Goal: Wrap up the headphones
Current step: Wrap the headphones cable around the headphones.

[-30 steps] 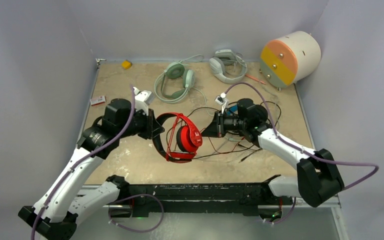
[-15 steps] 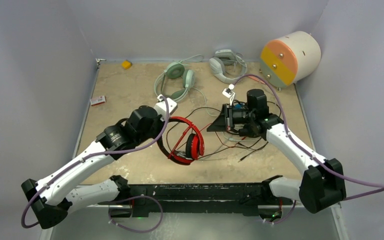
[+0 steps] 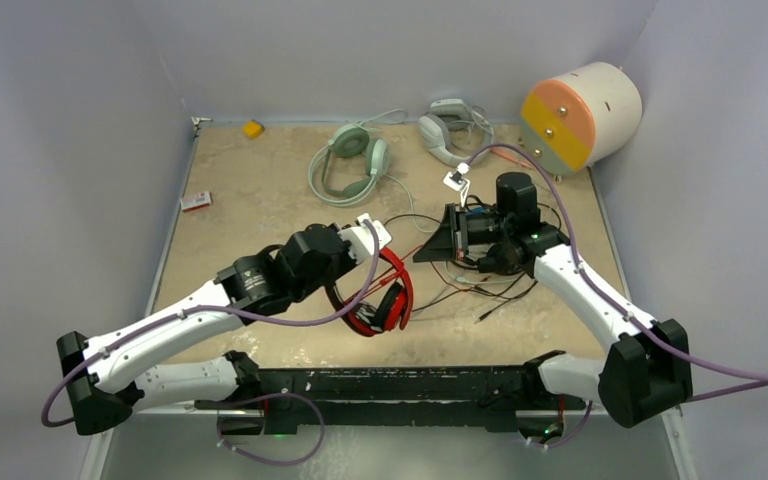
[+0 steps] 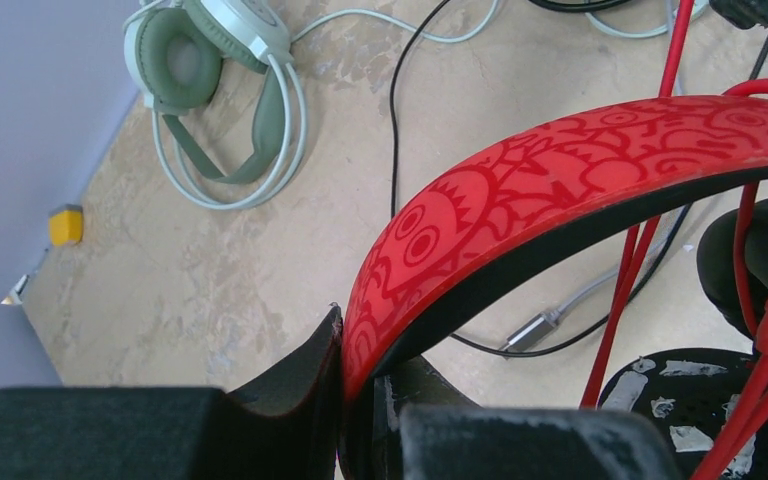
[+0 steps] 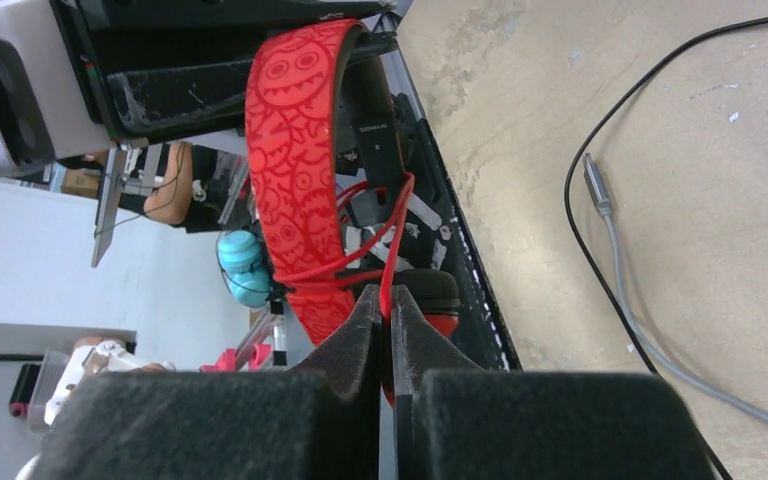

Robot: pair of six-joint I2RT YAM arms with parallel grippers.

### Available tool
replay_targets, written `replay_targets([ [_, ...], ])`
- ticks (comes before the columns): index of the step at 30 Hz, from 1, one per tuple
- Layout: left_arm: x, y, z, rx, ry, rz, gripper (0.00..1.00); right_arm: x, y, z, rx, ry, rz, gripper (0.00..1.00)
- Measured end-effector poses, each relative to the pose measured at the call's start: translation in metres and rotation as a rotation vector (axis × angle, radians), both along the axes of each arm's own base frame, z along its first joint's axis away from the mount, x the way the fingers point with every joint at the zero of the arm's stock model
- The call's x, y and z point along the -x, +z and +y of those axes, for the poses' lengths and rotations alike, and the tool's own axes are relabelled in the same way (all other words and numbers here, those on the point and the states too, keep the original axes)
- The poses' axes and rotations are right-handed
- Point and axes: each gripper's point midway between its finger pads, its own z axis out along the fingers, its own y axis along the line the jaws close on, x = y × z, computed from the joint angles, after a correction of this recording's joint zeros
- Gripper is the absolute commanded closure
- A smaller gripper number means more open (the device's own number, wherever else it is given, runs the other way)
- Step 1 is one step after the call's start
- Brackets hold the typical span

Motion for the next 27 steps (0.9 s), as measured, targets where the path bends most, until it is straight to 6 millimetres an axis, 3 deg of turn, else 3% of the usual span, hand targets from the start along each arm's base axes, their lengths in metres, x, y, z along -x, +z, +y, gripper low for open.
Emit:
replay_targets([
  [9, -0.022, -0.006, 0.005, -0.074, 0.112, -0.061, 1.00, -0.006, 0.015, 0.005, -0.048, -0.004, 0.009, 1.00],
  [17, -0.039, -0.003, 0.004, -0.106, 0.246, -0.068, 1.00, 0.007, 0.018, 0.013, -0.091, -0.008, 0.038, 0.99],
  [27, -0.042, 0.004, 0.007, -0.023, 0.418, -0.019, 1.00, 0.008, 0.013, 0.032, -0.015, -0.073, 0.009, 0.96],
])
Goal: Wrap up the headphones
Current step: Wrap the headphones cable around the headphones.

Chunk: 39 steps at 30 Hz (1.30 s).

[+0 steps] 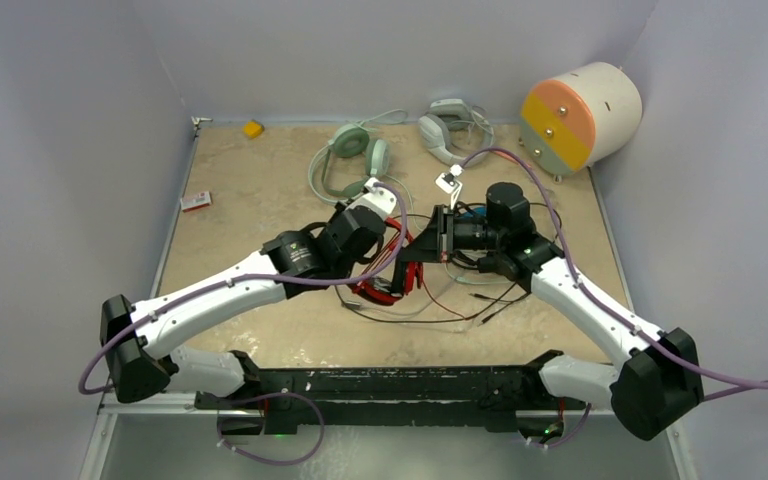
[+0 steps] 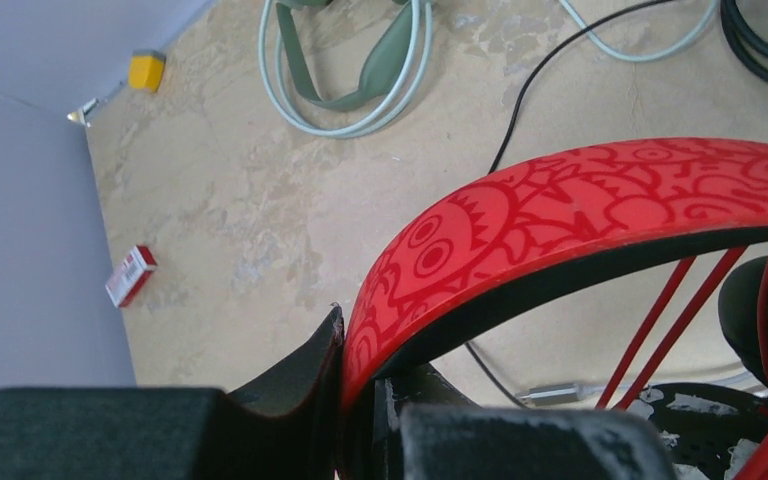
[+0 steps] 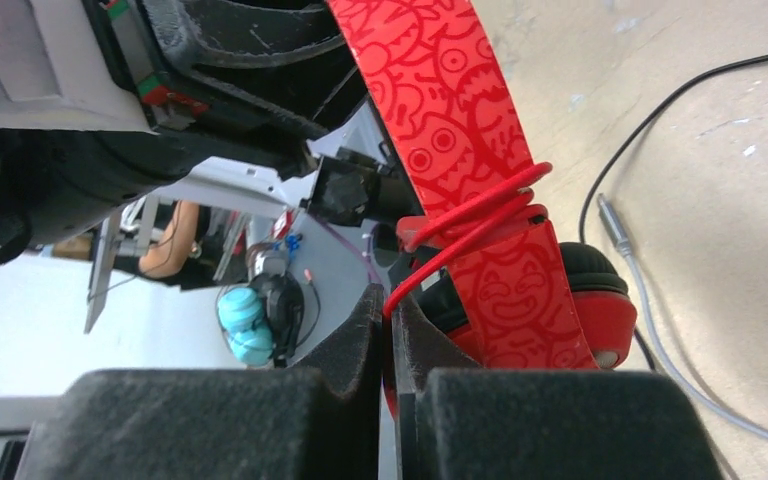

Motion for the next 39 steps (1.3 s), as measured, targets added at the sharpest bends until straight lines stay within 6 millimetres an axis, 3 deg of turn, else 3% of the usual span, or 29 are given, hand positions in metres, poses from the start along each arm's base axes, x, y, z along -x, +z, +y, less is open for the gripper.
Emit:
replay_targets([
  [14, -0.002, -0.020, -0.008, 0.109, 0.297, 0.117, 1.00, -0.024, -0.009, 0.004, 0.065, -0.167, -0.057, 0.95],
  [25, -0.004, -0.025, -0.004, 0.112, 0.361, 0.157, 1.00, -0.029, -0.017, 0.003, 0.147, -0.218, -0.080, 0.96],
  [39, -0.023, 0.001, 0.003, 0.080, 0.296, -0.013, 1.00, -0.023, 0.005, -0.002, 0.191, -0.182, -0.149, 0.94],
])
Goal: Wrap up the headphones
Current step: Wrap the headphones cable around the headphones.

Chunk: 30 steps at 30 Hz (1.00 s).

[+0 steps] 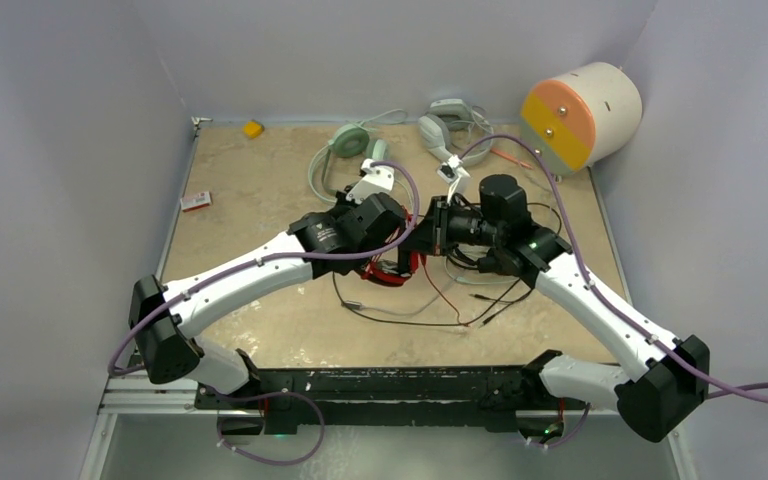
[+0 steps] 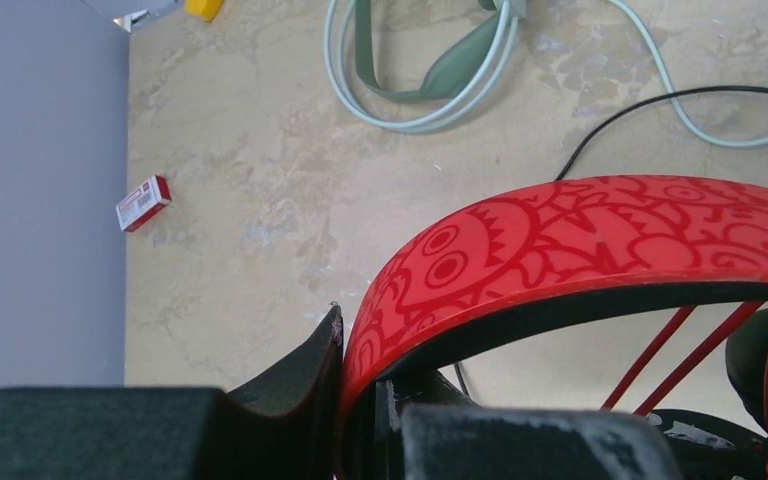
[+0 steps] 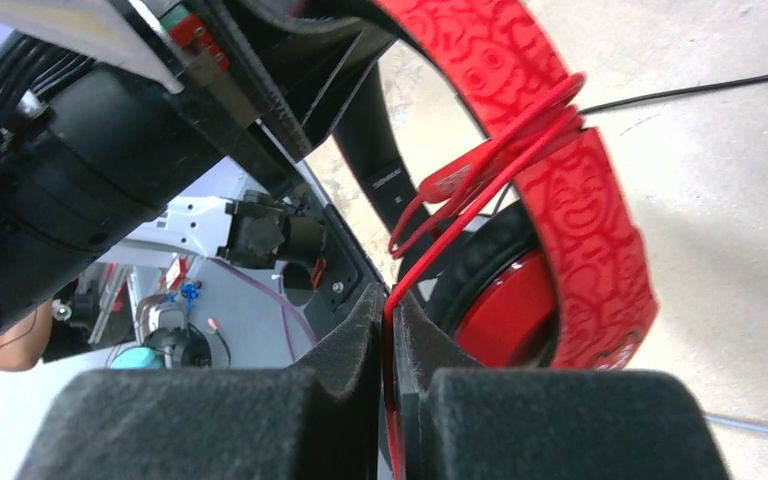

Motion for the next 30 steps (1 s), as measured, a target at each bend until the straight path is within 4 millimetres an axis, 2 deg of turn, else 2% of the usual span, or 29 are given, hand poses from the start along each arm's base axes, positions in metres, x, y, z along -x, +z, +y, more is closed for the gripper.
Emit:
replay_targets([
  [8, -0.012, 0.010, 0.008, -0.033, 0.045, -0.073, 1.00, 0.018, 0.007, 0.008, -0.043, 0.088, 0.038, 0.88],
  [12, -0.022, 0.012, 0.019, -0.056, 0.106, -0.107, 1.00, 0.031, 0.009, 0.012, -0.060, 0.143, 0.061, 0.90],
  [17, -0.024, 0.011, 0.023, -0.070, 0.129, -0.115, 1.00, 0.036, 0.011, 0.012, -0.068, 0.162, 0.064, 0.92],
  [21, -0.024, 0.011, 0.020, -0.013, 0.143, -0.099, 1.00, 0.038, 0.006, 0.012, -0.069, 0.169, 0.078, 0.92],
  [26, -0.027, 0.015, 0.013, 0.142, 0.176, -0.064, 1.00, 0.037, -0.007, 0.012, -0.068, 0.156, 0.101, 0.92],
  [30, -0.028, 0.007, 0.009, 0.233, 0.200, -0.029, 1.00, 0.037, -0.013, 0.015, -0.067, 0.145, 0.105, 0.93],
])
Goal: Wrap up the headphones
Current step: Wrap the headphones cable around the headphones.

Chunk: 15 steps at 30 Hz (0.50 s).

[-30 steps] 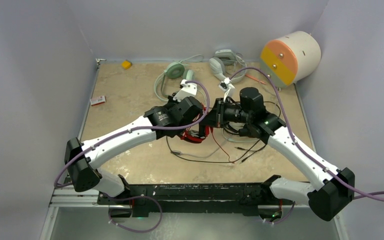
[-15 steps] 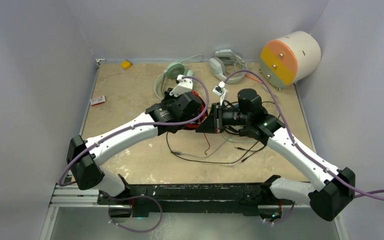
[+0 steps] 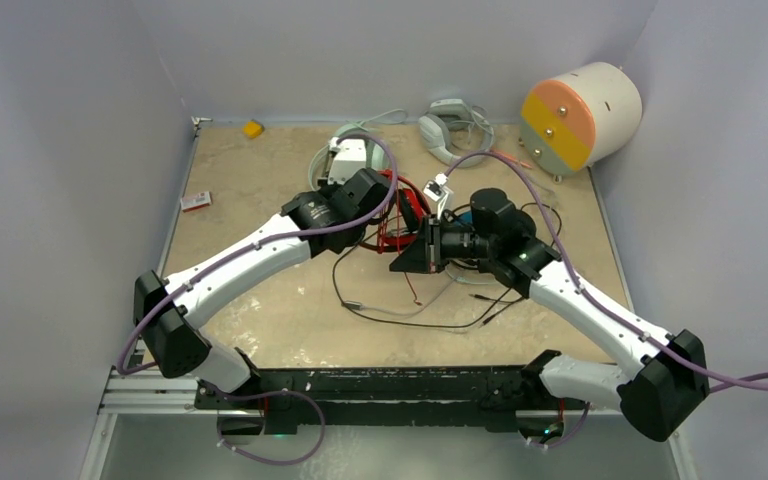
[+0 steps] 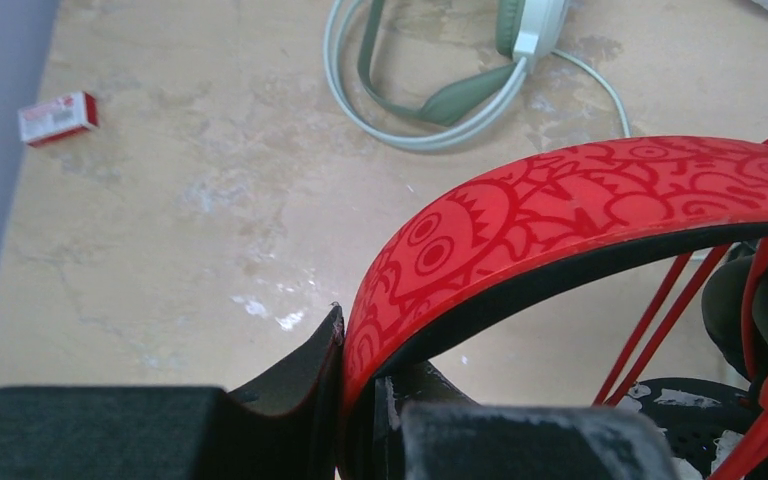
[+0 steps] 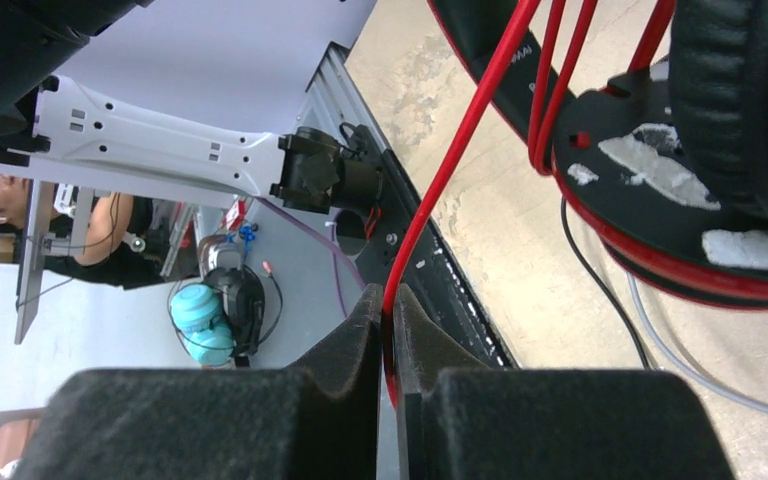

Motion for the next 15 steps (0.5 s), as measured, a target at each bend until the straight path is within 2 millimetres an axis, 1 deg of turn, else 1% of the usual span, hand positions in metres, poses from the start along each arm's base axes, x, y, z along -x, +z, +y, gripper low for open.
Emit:
replay_targets([
  [9, 0.008, -0.017, -0.010, 0.184, 0.053, 0.078, 1.00, -0.003, -0.014, 0.009, 0.011, -0.042, -0.027, 0.96],
  [12, 0.010, -0.023, -0.010, 0.231, 0.073, 0.110, 1.00, -0.004, -0.020, 0.010, 0.017, -0.058, -0.032, 0.96],
  [15, 0.012, -0.033, -0.008, 0.281, 0.086, 0.158, 1.00, -0.005, -0.029, 0.010, 0.030, -0.077, -0.033, 0.97],
])
